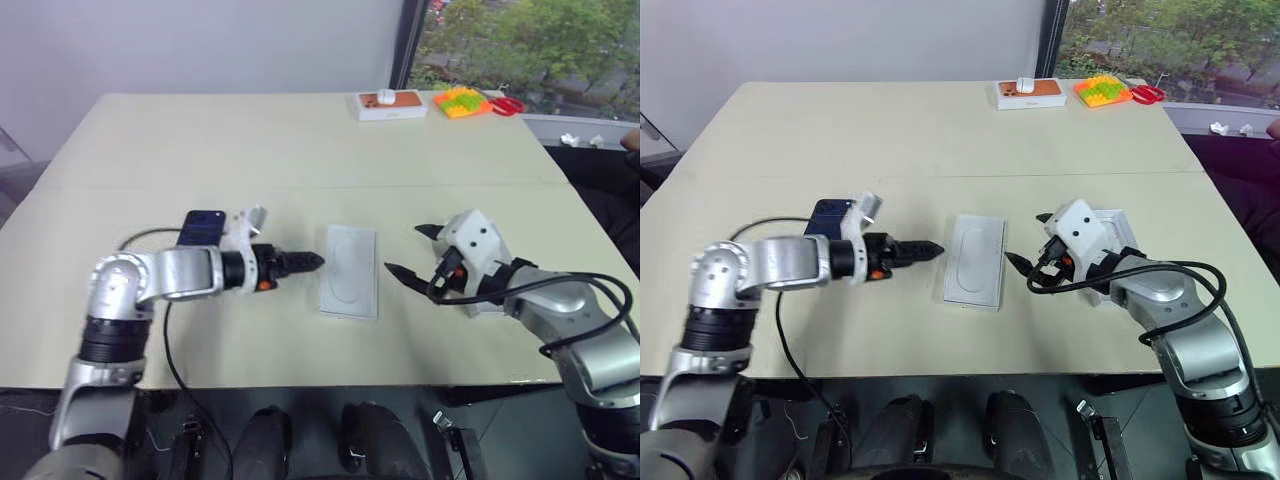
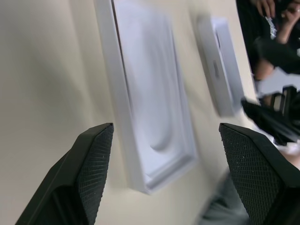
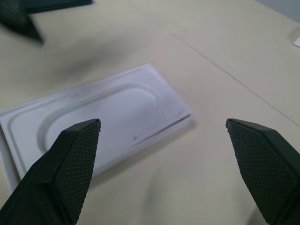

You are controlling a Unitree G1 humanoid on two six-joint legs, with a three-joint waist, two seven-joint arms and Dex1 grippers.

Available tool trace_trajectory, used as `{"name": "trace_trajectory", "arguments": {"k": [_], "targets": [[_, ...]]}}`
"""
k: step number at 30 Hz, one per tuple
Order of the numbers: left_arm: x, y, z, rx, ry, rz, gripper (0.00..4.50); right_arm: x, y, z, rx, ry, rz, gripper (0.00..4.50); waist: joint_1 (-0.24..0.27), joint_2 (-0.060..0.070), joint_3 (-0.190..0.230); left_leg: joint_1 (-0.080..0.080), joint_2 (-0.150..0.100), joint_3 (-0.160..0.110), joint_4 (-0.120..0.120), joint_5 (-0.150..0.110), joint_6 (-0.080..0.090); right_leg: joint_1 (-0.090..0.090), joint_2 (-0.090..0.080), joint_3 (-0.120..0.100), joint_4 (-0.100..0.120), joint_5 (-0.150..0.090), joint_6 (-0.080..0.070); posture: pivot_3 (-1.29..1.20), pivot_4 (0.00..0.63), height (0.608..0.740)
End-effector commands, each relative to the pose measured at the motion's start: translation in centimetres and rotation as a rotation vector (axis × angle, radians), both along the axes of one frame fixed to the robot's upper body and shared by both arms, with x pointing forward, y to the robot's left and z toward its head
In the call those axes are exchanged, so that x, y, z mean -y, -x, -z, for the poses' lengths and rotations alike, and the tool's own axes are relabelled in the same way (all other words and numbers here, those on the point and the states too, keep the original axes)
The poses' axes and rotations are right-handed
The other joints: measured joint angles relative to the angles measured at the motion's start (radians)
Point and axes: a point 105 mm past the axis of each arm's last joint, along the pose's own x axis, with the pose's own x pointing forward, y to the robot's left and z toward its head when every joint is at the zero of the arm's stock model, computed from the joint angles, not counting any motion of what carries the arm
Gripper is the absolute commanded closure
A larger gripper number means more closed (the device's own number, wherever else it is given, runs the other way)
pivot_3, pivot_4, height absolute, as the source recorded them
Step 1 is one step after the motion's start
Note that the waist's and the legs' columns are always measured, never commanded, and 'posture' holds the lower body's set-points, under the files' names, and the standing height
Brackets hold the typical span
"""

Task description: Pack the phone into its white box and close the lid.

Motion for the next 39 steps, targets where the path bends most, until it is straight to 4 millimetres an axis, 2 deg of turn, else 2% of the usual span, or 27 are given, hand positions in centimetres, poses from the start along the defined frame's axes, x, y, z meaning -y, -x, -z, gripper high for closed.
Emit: {"name": "trace_trajectory", "arguments": {"k": [1, 3, 4, 8, 15, 21, 27, 39], "targets": [[-1.9, -1.4, -2.7, 0.294, -0.064, -0.083, 0.67, -1.5, 0.2, -0.7, 0.005, -0.029, -0.053, 0.84, -0.001, 0.000, 0.000, 0.000, 0.000, 0.000, 0.000, 0.000, 0.000, 0.000, 0.000, 0.000, 0.000, 0.000, 0.000, 0.00, 0.150, 0.740], [-3.4, -2.0, -3.0, 0.538, -0.237, -0.096, 0.67, -2.7, -0.4, -0.9, -0.004, -0.057, -0.063, 1.83, -0.005, 0.000, 0.000, 0.000, 0.000, 0.001, -0.001, 0.000, 0.000, 0.000, 0.000, 0.000, -0.001, 0.000, 0.000, 0.00, 0.150, 0.740], [-3.7, -2.0, -2.4, 0.617, -0.320, -0.054, 0.67, -3.4, -0.7, -0.9, -0.014, -0.062, -0.072, 2.35, -0.011, 0.001, 0.000, 0.000, 0.001, 0.002, -0.001, 0.000, 0.000, 0.000, 0.001, 0.001, -0.002, 0.000, 0.000, 0.00, 0.150, 0.740], [-4.1, -1.6, -0.8, 0.765, -0.411, 0.053, 0.67, -4.8, -2.1, -0.2, -0.055, -0.017, -0.063, 4.39, -0.001, 0.003, 0.000, 0.000, 0.002, 0.003, -0.002, 0.000, 0.000, 0.000, 0.001, 0.001, -0.003, -0.002, -0.004, 0.00, 0.150, 0.740], [-4.4, -0.1, 1.4, 0.848, -0.424, 0.194, 0.67, -7.0, -5.3, 1.1, -0.093, 0.059, 0.001, 4.46, -0.005, 0.002, 0.001, -0.004, 0.003, 0.003, -0.001, -0.001, 0.002, -0.002, -0.001, 0.001, -0.005, 0.000, 0.000, 0.00, 0.150, 0.740], [-4.5, 1.7, 2.8, 0.796, -0.383, 0.298, 0.67, -7.1, -6.7, 2.9, -0.164, 0.108, 0.068, 4.46, -0.003, 0.002, 0.001, -0.003, 0.004, 0.002, -0.001, -0.001, 0.002, -0.003, 0.000, 0.000, -0.004, 0.000, 0.000, 0.00, 0.150, 0.740], [-4.9, 2.2, 3.8, 0.768, -0.408, 0.317, 0.67, -6.7, -6.4, 4.4, -0.257, 0.152, 0.088, 4.46, -0.003, 0.003, 0.001, -0.003, 0.004, 0.002, -0.001, -0.001, 0.002, -0.003, 0.000, 0.000, -0.003, 0.000, 0.000, 0.00, 0.150, 0.740], [-4.4, 2.3, 4.4, 0.750, -0.388, 0.316, 0.67, -7.3, -2.7, 6.3, -0.421, 0.185, 0.001, 4.46, -0.005, 0.002, 0.000, -0.003, 0.004, 0.001, -0.001, -0.002, 0.003, -0.003, 0.000, 0.000, -0.003, 0.000, 0.000, 0.00, 0.150, 0.740]]}}
